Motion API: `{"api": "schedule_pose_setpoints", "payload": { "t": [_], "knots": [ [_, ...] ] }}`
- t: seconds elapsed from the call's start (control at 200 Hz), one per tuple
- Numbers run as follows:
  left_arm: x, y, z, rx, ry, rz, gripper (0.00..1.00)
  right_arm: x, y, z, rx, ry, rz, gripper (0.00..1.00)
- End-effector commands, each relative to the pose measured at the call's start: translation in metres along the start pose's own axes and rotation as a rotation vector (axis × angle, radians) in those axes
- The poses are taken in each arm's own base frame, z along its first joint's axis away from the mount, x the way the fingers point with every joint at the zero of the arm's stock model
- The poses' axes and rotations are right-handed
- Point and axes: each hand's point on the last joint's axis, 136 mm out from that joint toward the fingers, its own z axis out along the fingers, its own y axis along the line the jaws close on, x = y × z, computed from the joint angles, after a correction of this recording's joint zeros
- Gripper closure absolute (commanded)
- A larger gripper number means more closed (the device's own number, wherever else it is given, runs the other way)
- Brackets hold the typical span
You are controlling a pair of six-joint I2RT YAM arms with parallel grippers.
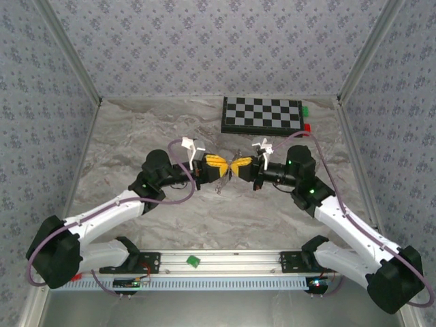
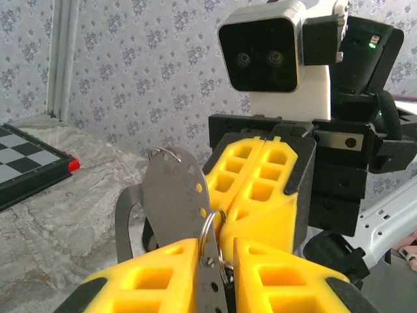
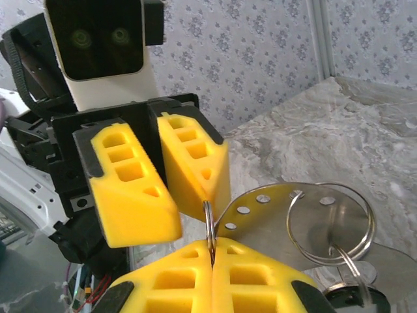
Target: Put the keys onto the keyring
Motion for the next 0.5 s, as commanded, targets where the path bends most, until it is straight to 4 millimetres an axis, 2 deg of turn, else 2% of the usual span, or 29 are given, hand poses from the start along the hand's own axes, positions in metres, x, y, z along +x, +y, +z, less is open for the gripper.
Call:
{"api": "schedule_pose_setpoints", "payload": {
  "t": [0.0,0.11,0.375,0.495],
  "knots": [
    [-0.023,-0.014,-0.005,0.018,-0.042,0.061,0.72,-0.015,0.008,-0.009,-0.005,0.015,-0.052,1.0],
    [-0.024,-0.014,-0.009,0.006,-0.045,0.075,0.69,-0.017,0.006,-0.012,0.002,0.06,-0.054,1.0],
    [-0.028,-0.012,-0.017,-0.009,-0.023,0.137,0.68,-0.015,0.008,-0.024,0.014,0.217,-0.048,1.0],
    [-0.022,-0.011,-0.019,-0.005,0.005,0.163,0.68,-0.017,0.01,-0.027,0.01,0.278,-0.029,1.0]
  ]
}}
